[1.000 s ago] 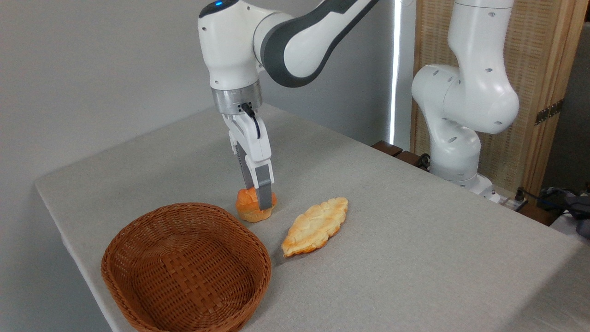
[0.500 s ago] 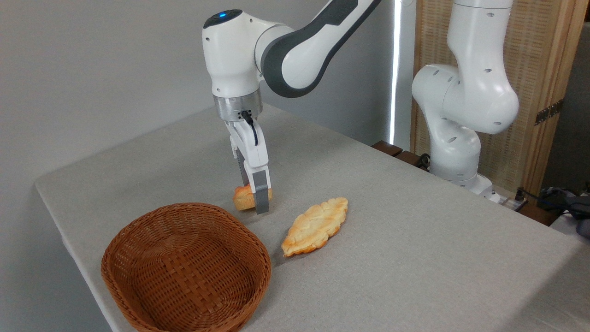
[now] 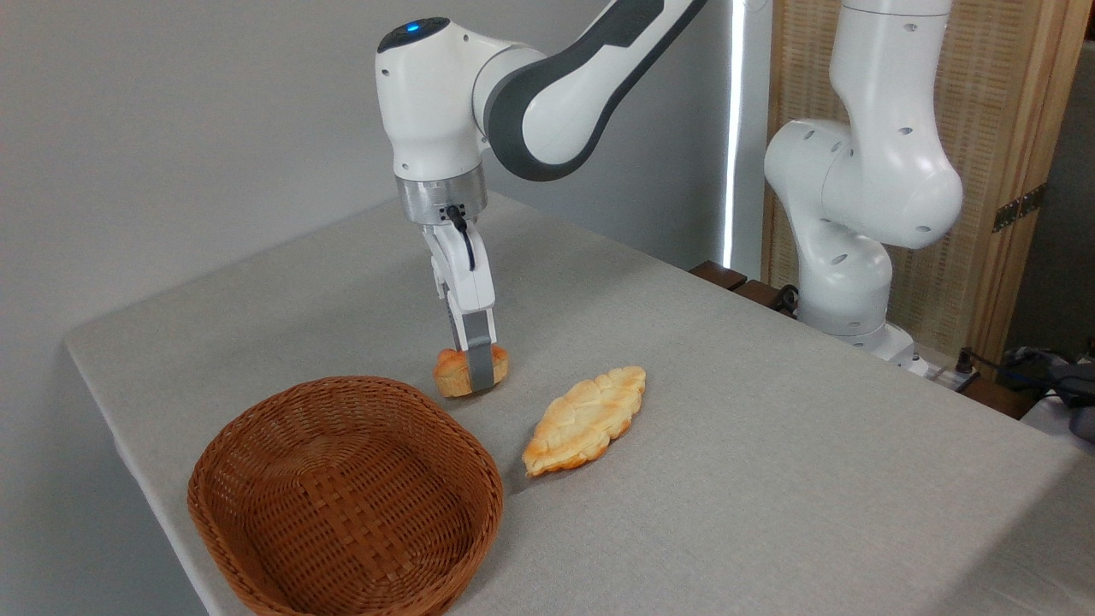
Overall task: Put bread into the basket
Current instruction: 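Close the gripper on the orange bun and lift it, then carry the held bun over the wicker basket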
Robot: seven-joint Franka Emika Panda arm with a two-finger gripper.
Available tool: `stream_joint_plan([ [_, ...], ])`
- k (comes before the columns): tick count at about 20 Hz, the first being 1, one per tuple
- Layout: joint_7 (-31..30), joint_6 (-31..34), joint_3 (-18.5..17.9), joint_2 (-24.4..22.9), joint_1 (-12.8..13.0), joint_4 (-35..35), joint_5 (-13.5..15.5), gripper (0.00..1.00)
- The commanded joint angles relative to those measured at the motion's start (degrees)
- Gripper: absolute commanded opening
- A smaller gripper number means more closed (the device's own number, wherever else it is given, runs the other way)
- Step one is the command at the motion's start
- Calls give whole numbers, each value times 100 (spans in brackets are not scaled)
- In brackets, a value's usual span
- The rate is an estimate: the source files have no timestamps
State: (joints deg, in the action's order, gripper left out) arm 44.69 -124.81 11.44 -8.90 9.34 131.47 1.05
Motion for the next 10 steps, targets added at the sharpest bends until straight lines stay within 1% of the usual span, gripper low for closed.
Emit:
stream_joint_plan([
  [1,101,-70,-19,-24,-3,72,71,49],
  [2,84,-52,-19,-33,-3,72,71,47],
  [4,75,27,-19,-42,-3,63,106,46],
  [6,75,71,-28,-59,-3,37,237,46],
  [8,75,97,-28,-86,-3,19,255,46],
  [9,75,228,-28,-95,-3,-7,255,45],
  [10,75,508,-28,-95,-3,-181,264,41],
])
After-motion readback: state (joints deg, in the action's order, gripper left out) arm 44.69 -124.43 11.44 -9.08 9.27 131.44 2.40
